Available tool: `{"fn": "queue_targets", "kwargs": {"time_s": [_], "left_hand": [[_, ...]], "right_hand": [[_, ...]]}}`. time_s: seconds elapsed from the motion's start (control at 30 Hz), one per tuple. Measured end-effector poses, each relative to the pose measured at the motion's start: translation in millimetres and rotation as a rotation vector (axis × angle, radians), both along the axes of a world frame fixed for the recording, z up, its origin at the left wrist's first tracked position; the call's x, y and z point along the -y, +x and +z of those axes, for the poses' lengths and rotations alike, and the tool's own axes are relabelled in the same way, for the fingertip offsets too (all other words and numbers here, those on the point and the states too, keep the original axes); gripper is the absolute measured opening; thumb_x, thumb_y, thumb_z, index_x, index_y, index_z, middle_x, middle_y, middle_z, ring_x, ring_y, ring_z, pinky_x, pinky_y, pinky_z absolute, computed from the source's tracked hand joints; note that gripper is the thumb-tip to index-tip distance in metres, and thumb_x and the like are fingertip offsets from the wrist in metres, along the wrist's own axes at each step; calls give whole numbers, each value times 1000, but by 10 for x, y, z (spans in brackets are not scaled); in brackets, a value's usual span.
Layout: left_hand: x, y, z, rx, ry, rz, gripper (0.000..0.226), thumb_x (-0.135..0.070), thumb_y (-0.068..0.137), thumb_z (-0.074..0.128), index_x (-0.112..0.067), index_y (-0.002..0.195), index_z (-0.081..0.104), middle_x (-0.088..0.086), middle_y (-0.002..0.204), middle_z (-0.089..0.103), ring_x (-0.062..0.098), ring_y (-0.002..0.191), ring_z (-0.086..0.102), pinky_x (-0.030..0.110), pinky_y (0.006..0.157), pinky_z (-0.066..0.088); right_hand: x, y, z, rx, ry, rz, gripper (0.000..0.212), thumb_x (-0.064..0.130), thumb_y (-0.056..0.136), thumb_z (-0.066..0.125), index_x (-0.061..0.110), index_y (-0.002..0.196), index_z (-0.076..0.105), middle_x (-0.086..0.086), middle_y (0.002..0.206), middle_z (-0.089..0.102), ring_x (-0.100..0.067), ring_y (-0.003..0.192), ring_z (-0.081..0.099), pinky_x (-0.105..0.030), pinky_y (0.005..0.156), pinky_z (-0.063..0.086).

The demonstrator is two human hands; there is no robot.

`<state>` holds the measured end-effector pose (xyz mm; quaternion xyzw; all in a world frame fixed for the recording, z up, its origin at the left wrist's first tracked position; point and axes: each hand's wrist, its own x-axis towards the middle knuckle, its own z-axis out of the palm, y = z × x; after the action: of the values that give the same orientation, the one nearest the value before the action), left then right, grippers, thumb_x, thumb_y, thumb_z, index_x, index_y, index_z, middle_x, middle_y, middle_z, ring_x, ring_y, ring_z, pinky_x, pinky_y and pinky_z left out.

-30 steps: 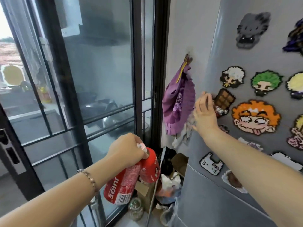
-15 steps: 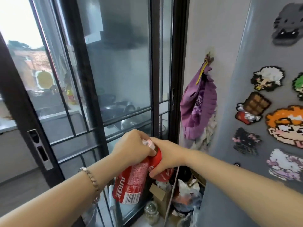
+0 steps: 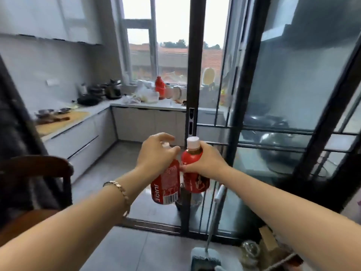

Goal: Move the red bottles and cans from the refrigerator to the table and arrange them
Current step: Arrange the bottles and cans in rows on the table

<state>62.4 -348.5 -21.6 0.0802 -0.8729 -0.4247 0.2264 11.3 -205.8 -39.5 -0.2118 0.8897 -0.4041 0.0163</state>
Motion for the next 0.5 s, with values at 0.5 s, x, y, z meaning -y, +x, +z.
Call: {"fn": "queue_targets", "kwargs": {"time_s": [0.5], "left_hand": [[2932, 3616, -260, -61, 87, 957, 15, -29, 86, 66, -15, 82, 64, -6, 82, 56, 8, 83, 48, 23, 72, 35]], "right_hand": [[3609, 2663, -484, 95, 102, 813, 64, 36, 61, 82, 28, 114, 48, 8, 101, 55, -14, 100, 55, -31, 88, 49]]}}
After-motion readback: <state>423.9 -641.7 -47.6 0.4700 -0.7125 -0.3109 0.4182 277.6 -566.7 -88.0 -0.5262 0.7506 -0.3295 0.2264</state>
